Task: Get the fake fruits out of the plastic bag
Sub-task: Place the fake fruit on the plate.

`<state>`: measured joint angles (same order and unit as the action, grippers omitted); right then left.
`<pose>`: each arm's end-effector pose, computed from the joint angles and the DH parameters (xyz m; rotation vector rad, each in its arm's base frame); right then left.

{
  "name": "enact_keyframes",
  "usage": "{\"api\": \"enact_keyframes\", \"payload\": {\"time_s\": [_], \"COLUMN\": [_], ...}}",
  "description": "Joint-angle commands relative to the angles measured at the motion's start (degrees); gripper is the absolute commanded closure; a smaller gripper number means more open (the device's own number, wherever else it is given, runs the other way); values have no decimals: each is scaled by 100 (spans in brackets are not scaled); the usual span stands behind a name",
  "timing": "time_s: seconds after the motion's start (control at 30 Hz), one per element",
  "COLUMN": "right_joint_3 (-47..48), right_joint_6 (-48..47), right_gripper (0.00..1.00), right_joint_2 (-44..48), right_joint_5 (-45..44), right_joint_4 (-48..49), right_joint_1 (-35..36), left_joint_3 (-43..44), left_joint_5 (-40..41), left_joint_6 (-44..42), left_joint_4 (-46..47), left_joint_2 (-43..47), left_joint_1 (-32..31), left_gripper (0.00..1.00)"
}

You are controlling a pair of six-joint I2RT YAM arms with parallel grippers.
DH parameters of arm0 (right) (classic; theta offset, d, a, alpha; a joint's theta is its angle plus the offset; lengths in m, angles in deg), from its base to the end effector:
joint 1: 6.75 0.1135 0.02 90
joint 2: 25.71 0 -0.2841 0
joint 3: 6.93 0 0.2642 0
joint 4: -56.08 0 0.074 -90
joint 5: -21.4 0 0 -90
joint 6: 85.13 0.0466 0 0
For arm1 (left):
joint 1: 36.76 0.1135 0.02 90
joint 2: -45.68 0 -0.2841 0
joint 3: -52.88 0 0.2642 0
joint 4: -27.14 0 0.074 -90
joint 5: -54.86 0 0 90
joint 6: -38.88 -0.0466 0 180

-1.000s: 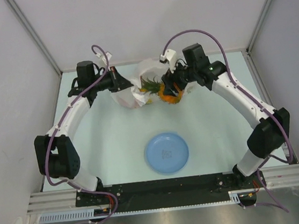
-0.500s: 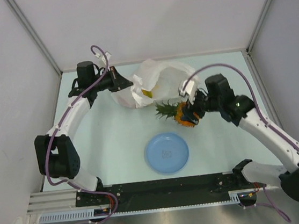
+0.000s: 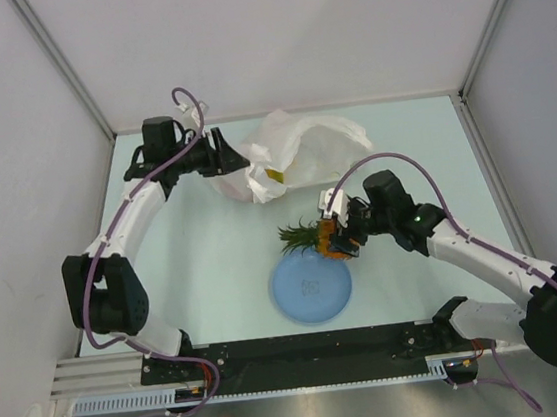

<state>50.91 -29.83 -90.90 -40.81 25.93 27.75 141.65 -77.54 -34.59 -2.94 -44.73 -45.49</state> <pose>0.1972 0.1619 0.2674 -1.4518 1.6378 0.5356 0.3692 -0.0885 0.3330 0.3081 2.1112 -1.0435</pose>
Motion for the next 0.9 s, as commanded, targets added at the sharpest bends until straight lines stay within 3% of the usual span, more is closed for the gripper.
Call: {"api": "enact_keyframes", "payload": {"time_s": [0.0,0.13,0.17,0.3,0.33,0.43,0.57,0.87], "right_joint_3": [-23,-32,-32,-24,-24,11,20,20], "right_joint_6": [331,525,578,771,789,798,772,842], "right_gripper": [68,68,69,69,69,69,69,68], "right_joint_2": [-117,6,41,191,199,208,252,24], "right_joint_5": [156,25,-1,-133,-177,-265,-318,-485], "right_joint_4": [998,999,981,1068,1051,981,832,972], "right_joint_1": [241,417,443,636,689,769,865,909], "left_joint_3": [173,-951,-1250,-2825,-2939,-2835,-3029,-2941], "left_joint_5": [310,-233,-844,-1719,-1755,-1808,-2071,-2554], "left_joint_6": [-713,-136,-72,682,737,649,1220,1124], "left_joint_4": [-888,-1196,-1179,-83,311,332,1299,1036], "left_joint_2": [1075,1936,2027,2063,1862,1309,1018,692], "left_joint_1": [380,802,829,382,103,-198,-295,-498], "left_gripper": [31,21,22,33,35,41,42,59]}}
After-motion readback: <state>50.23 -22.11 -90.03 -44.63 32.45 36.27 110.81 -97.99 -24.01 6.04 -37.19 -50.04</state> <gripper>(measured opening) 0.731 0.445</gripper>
